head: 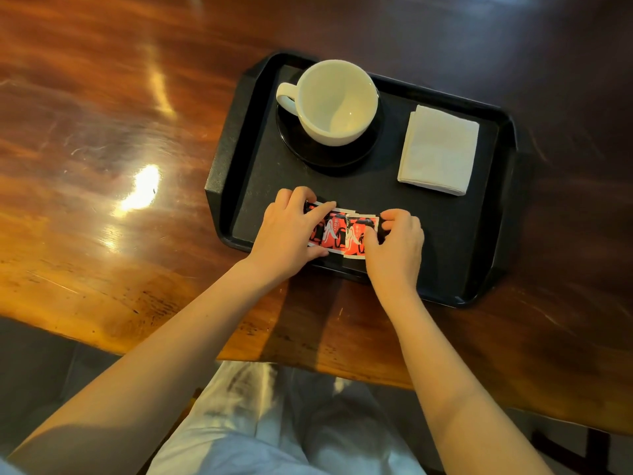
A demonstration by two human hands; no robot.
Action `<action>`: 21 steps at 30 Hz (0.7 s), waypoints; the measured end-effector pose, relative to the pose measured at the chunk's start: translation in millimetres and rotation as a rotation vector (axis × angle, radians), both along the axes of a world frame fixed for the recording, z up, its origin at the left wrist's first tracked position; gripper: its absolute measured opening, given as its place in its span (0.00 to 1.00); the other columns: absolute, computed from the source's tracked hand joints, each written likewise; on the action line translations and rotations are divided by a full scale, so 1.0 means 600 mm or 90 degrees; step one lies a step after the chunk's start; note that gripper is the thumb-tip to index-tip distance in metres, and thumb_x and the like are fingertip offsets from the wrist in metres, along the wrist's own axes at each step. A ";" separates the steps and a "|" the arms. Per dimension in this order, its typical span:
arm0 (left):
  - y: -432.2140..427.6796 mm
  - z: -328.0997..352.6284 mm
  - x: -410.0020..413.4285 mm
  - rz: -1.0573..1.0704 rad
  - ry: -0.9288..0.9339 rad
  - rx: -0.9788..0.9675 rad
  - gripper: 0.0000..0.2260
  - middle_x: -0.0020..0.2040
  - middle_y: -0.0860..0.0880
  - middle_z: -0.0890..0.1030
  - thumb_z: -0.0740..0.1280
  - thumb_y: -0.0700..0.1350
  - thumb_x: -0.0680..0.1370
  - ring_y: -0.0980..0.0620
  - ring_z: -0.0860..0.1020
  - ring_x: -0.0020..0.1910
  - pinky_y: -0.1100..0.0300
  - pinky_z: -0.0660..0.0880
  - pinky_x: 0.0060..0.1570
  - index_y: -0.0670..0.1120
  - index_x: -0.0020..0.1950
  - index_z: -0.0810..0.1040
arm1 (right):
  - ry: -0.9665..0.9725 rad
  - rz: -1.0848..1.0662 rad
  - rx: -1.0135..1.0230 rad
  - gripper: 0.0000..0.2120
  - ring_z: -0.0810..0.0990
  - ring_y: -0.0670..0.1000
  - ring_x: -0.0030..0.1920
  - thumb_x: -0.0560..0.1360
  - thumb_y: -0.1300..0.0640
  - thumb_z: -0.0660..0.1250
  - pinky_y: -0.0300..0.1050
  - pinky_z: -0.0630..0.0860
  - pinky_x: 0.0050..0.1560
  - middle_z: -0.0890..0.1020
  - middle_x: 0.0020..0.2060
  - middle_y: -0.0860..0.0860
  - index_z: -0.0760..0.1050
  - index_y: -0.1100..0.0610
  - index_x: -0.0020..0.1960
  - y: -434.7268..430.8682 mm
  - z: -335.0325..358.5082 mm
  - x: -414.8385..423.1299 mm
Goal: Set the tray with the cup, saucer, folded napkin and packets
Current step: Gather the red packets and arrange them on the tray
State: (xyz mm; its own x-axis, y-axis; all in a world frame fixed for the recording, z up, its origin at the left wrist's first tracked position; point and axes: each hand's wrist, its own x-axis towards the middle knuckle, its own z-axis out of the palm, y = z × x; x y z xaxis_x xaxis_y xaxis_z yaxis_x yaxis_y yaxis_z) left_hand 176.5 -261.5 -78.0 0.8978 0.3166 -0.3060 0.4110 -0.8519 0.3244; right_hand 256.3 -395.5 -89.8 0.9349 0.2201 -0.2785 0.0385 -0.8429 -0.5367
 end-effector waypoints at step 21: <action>0.003 0.004 0.003 -0.024 0.013 0.023 0.34 0.71 0.45 0.64 0.70 0.55 0.72 0.46 0.61 0.68 0.51 0.64 0.65 0.52 0.74 0.61 | -0.039 0.409 -0.084 0.33 0.57 0.51 0.68 0.70 0.49 0.71 0.51 0.57 0.68 0.63 0.69 0.50 0.62 0.51 0.71 -0.034 0.005 0.031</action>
